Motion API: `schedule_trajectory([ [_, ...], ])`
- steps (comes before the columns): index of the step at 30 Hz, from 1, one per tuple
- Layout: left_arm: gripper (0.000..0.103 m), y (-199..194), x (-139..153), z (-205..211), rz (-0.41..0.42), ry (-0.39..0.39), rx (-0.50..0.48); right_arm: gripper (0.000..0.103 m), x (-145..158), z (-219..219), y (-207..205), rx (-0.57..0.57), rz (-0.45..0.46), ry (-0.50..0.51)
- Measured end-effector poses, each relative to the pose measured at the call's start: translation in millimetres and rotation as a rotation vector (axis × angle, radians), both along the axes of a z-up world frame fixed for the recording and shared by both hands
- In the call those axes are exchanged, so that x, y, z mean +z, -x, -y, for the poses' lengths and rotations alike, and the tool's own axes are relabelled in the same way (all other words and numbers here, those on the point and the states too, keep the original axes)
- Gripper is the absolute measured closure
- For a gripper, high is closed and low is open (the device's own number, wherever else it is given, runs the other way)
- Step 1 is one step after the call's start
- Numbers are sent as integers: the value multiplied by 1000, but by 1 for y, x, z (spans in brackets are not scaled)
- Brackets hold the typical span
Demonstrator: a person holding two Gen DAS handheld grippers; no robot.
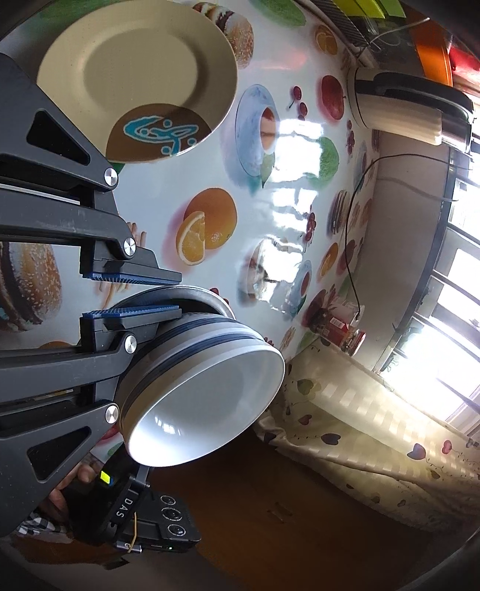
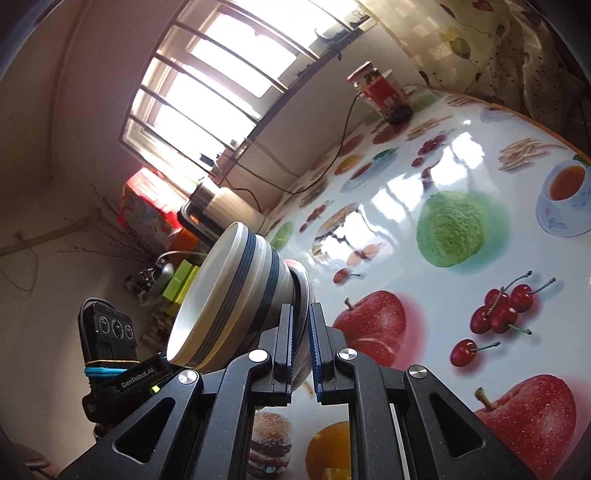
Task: Organize plates and bowls
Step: 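Carry the steel bowl stack with both grippers over the cream plate stack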
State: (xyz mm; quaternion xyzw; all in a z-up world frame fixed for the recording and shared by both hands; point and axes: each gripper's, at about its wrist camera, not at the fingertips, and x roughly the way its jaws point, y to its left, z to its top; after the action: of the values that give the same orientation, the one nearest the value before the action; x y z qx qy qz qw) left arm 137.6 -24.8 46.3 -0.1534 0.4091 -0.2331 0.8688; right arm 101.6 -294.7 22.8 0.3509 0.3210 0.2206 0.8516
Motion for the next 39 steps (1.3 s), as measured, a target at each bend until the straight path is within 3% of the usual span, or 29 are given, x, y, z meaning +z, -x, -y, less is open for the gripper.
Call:
schedule_trajectory([
  [23, 93, 8, 20, -74, 33, -11, 149, 92, 23, -74, -33, 157, 28, 5],
  [39, 93, 10, 13, -124, 22, -16, 250, 92, 15, -131, -58, 262, -9, 12],
])
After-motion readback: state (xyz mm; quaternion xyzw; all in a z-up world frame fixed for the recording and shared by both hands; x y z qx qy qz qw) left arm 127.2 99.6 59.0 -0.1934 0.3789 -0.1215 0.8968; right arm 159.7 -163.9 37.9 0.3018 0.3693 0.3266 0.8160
